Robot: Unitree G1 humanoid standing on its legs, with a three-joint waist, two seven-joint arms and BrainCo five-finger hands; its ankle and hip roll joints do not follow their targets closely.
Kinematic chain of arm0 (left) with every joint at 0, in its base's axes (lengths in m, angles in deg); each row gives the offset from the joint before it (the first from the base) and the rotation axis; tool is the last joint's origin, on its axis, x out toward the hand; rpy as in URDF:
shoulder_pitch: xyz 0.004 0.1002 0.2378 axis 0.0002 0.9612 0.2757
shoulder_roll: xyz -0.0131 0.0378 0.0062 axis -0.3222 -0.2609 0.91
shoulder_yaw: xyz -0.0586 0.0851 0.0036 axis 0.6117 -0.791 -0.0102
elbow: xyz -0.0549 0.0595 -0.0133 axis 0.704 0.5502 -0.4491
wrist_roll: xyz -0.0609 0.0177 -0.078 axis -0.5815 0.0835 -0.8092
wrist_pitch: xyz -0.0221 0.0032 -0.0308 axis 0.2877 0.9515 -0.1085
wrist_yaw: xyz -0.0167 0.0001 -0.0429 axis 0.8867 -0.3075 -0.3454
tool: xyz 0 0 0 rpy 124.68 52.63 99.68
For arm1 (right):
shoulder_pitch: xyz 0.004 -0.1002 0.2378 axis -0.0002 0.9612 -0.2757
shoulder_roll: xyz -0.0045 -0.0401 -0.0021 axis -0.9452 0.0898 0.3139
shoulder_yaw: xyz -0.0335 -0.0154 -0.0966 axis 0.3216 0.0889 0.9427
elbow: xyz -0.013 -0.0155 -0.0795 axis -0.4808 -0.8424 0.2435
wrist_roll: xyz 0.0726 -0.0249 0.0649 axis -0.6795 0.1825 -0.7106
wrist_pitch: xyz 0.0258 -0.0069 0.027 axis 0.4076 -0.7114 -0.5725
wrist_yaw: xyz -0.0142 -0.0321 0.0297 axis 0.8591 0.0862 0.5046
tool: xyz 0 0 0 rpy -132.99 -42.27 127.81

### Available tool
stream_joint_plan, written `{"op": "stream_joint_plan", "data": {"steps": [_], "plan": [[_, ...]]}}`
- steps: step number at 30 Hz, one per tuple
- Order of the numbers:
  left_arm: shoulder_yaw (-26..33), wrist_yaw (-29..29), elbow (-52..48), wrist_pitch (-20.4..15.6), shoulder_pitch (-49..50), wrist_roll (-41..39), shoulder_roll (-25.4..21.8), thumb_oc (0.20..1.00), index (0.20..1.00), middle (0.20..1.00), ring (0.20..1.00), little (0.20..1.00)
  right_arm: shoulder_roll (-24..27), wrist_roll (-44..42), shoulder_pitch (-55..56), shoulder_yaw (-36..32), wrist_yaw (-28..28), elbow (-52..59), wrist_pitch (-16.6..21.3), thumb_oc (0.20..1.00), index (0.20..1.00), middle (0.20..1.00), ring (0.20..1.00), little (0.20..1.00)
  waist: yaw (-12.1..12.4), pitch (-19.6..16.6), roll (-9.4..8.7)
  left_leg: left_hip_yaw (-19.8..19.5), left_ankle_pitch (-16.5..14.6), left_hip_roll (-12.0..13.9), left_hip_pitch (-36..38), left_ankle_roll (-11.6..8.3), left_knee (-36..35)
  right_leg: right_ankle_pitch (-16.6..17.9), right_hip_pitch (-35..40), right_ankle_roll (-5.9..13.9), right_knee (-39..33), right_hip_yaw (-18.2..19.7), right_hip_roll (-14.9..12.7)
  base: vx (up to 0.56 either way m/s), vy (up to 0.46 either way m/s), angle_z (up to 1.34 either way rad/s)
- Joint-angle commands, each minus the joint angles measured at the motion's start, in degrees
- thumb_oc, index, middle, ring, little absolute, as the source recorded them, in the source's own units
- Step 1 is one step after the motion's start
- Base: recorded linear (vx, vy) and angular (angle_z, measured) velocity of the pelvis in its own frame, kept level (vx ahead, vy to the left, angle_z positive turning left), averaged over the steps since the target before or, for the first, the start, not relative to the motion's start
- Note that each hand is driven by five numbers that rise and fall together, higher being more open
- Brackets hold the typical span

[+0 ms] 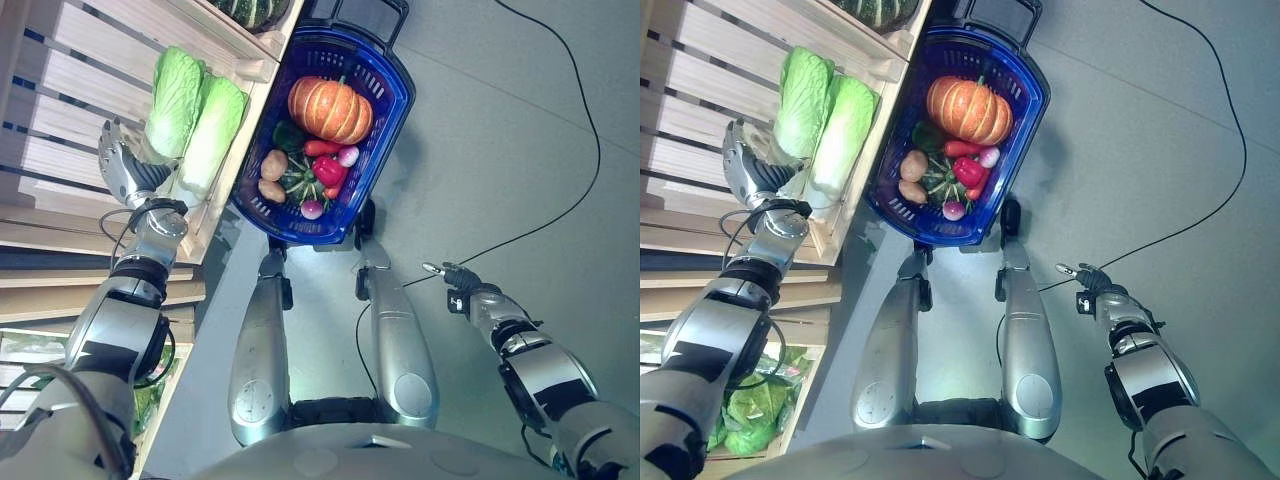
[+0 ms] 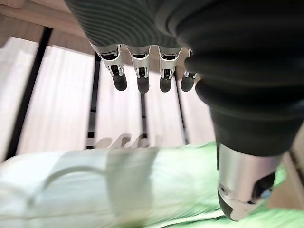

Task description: Pick up fruits and vegetables into the basket

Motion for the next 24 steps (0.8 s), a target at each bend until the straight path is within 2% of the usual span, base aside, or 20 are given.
{"op": "stream_joint_plan", "data": {"steps": [1, 11, 24], "plan": [[0.39, -1.62, 4.26, 2.75, -0.82, -0.82, -3.71, 1.000, 1.000, 1.000, 1.000, 1.000, 1.09, -1.76, 1.62, 2.41, -0.49, -0.46, -0.23, 1.000, 1.000, 1.000, 1.000, 1.000, 0.28, -1.79, -1.10, 1.33, -3.73, -2.39, -4.10, 1.13, 4.82, -10.14, -1.83, 0.59, 10.78, 0.85, 3.23, -0.01, 0.012, -0.05], [-1.82, -8.64, 10.25, 5.70, -4.68, -4.40, -3.68, 1.000, 1.000, 1.000, 1.000, 1.000, 2.51, -1.53, -1.03, 3.29, -1.25, -1.02, -0.98, 1.000, 1.000, 1.000, 1.000, 1.000, -0.78, -1.79, -1.25, 1.85, -3.24, -1.96, -6.89, 0.76, 5.74, -10.05, -4.71, 0.65, 11.76, 1.00, 3.61, 0.00, 0.007, -0.04], [-2.80, -11.51, 12.76, 7.69, -6.74, -6.90, -3.84, 1.000, 1.000, 1.000, 1.000, 1.000, 2.97, -1.77, -2.02, 3.83, -1.19, -0.70, -0.95, 1.000, 1.000, 1.000, 1.000, 1.000, -1.23, -1.79, -1.49, 1.79, -2.85, -1.78, -9.09, 0.53, 5.83, -9.99, -7.06, 0.63, 12.09, 1.14, 4.04, 0.00, 0.004, -0.02]]}}
